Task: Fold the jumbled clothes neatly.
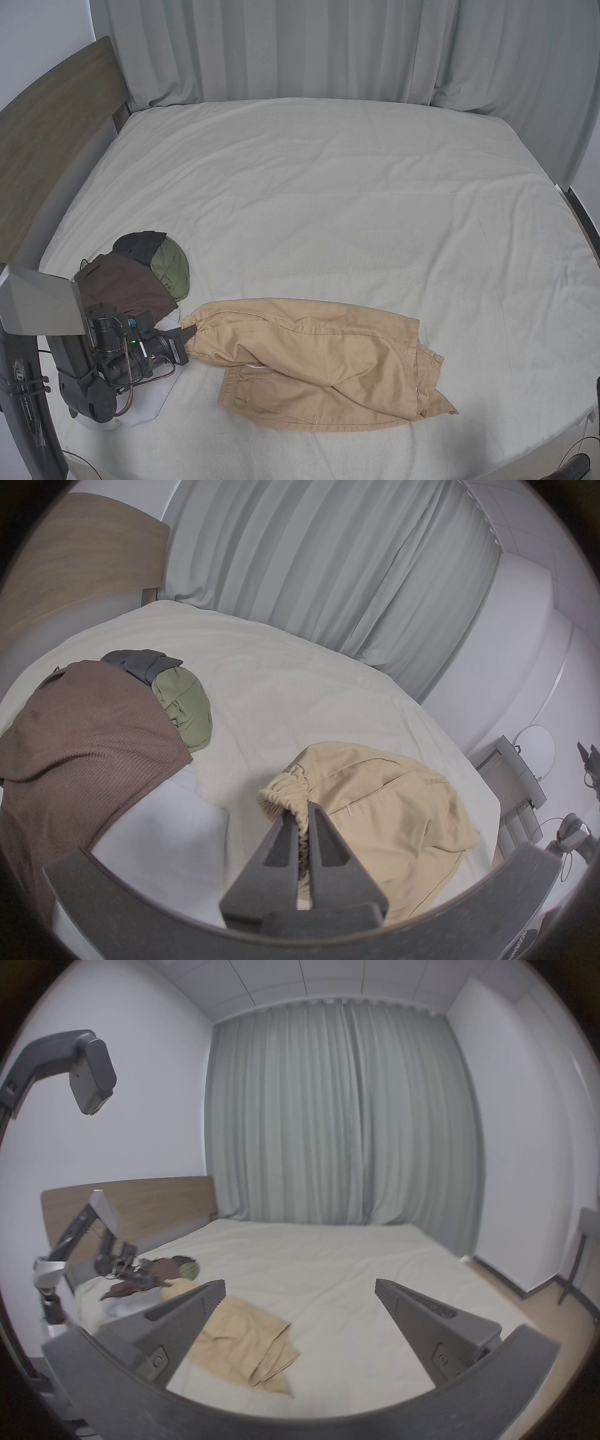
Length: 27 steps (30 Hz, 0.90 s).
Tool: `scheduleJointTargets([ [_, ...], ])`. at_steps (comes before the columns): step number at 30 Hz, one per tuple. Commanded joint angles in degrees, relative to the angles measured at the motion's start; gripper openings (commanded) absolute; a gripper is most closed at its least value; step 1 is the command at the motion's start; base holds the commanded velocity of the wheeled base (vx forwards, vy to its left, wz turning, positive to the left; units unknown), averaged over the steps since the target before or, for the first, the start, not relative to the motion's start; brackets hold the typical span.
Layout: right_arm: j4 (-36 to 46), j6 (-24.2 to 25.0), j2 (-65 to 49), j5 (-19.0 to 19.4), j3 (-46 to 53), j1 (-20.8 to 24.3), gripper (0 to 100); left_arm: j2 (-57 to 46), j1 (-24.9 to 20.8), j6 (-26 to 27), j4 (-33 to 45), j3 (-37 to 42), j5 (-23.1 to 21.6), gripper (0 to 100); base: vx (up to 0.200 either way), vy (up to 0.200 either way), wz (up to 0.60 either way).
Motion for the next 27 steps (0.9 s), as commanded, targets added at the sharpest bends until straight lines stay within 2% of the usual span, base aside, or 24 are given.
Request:
scheduleJointTargets([
  [1,3.3,4.6,13.4,5.5,1.0,7.1,100,0.0,-0.1,0.0,0.0,-0.3,0.0,0,0.000,0.000,0.00],
  [5,3.2,6.3,20.9,8.6,-1.6,9.1,100,-0.1,-0.1,0.0,0.0,-0.3,0.0,0,0.000,0.000,0.00],
  [10,0.0,6.1,28.4,11.6,-2.5,9.8,100,-0.1,-0.1,0.0,0.0,-0.3,0.0,0,0.000,0.000,0.00],
  [16,-11.0,4.5,43.4,13.7,-2.0,10.8,100,-0.1,0.0,0.0,0.0,-0.4,0.0,0,0.000,0.000,0.00],
  [27,-18.4,5.0,59.2,20.0,-4.2,11.6,100,-0.3,-0.1,0.0,0.0,-0.4,0.0,0,0.000,0.000,0.00],
])
